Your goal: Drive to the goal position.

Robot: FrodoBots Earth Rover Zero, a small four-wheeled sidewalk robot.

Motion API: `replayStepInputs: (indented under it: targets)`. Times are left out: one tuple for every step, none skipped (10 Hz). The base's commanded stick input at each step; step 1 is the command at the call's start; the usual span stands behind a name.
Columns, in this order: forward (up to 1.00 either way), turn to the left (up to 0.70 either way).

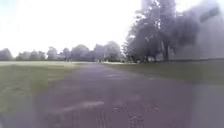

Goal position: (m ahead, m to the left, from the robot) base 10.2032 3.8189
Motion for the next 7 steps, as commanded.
replayStepInputs:
  targets:
    - [0.7, 0.0]
    - [0.7, 0.0]
    - [0.7, 0.0]
    - [0.7, 0.0]
    - [0.7, 0.0]
    - [0.7, 0.0]
    - [0.7, 0.0]
